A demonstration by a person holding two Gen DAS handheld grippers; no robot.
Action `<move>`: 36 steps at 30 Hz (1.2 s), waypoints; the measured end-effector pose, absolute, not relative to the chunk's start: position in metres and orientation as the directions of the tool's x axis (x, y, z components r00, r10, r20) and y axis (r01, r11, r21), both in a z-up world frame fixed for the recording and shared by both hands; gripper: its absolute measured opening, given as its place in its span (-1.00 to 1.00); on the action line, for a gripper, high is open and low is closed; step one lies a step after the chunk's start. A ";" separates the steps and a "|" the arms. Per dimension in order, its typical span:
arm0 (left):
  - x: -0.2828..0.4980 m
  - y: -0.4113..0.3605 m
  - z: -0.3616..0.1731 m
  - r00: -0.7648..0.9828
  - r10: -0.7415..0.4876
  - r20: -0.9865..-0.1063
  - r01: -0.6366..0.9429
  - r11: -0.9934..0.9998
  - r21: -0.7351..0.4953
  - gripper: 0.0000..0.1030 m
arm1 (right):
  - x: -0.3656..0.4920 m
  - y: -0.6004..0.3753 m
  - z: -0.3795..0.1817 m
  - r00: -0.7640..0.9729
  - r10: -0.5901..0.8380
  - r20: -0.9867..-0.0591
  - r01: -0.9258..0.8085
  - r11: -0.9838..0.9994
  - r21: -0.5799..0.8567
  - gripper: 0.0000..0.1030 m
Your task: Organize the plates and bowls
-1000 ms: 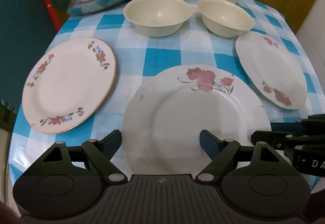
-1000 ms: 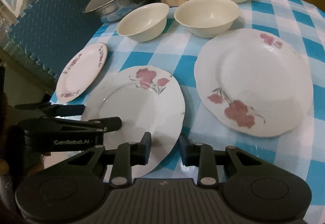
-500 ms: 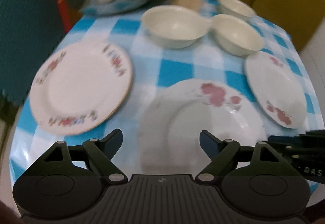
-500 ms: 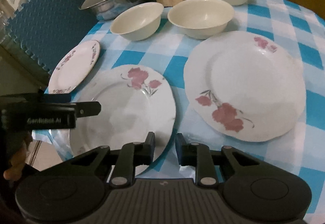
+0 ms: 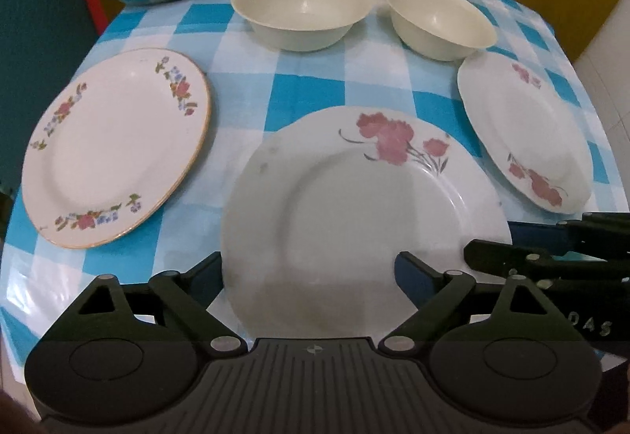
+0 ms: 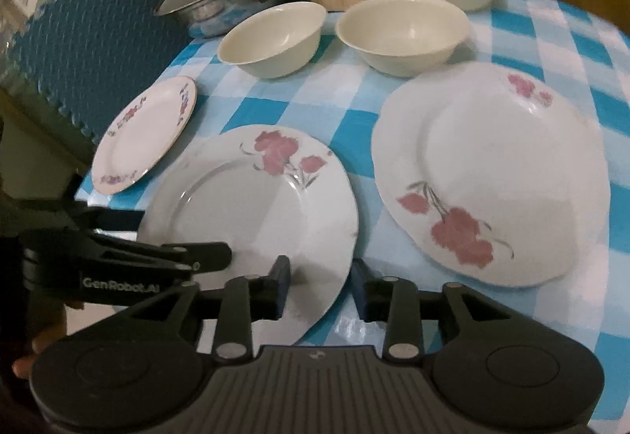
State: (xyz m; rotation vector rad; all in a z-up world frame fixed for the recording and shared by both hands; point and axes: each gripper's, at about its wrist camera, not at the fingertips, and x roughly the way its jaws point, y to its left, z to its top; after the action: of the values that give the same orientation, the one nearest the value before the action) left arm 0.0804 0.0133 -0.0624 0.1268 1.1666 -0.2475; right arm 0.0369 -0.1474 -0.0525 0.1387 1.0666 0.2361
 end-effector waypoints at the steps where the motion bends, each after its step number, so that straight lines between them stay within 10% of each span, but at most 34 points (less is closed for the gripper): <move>1: 0.079 0.014 -0.061 0.376 -0.127 -0.918 0.258 0.966 -0.028 0.72 | 0.036 -0.145 -0.052 0.468 0.244 -0.849 -0.128 0.970 0.209 -0.42; 25: 0.085 0.068 -0.007 0.550 -0.232 -0.802 0.108 0.972 -0.208 0.74 | 0.025 -0.148 -0.027 0.573 0.190 -0.797 -0.150 0.981 0.126 -0.42; 36: 0.105 0.120 0.013 0.677 0.094 -0.730 -0.160 0.987 -0.021 0.86 | 0.071 -0.105 -0.011 0.569 0.290 -0.769 -0.214 0.956 0.202 -0.41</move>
State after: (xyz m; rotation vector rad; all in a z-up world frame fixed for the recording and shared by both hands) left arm 0.1045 0.1200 0.0133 -0.0850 0.8151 0.1428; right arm 0.0710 -0.1052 -0.0109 0.0899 0.9190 0.2966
